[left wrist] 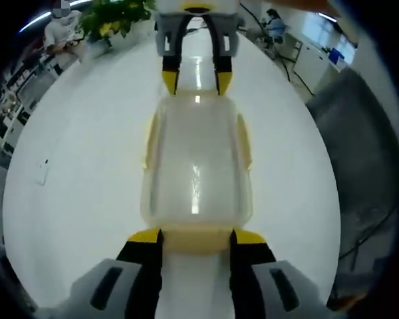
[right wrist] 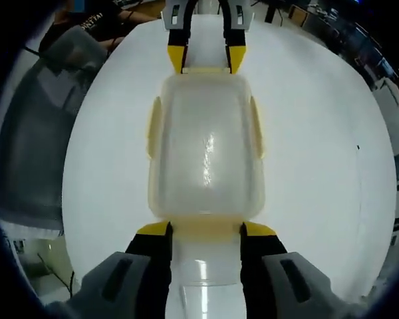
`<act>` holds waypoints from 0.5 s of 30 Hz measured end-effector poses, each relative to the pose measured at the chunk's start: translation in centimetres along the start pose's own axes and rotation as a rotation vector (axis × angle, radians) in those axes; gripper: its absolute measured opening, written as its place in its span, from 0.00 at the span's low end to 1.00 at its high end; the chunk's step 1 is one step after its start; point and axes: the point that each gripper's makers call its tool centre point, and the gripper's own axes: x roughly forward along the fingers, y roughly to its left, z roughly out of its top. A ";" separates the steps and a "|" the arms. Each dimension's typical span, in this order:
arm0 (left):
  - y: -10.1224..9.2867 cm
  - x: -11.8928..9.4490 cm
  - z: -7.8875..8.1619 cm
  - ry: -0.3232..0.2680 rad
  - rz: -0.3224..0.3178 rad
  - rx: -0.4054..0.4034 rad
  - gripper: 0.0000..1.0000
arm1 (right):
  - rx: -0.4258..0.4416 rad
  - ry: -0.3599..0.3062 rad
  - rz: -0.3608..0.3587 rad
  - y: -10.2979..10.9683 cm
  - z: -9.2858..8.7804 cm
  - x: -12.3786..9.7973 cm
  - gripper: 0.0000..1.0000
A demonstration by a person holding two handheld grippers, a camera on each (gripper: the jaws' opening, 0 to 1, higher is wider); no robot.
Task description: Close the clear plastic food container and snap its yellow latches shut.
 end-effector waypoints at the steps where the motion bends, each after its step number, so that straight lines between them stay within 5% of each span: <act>1: -0.1 -0.3 0.2 -0.006 0.003 -0.001 0.34 | 0.000 -0.001 -0.007 0.1 0.0 -0.3 0.39; 15: -2.4 -4.3 4.1 -0.068 0.049 0.001 0.34 | -0.057 -0.017 -0.087 2.0 -0.4 -6.3 0.39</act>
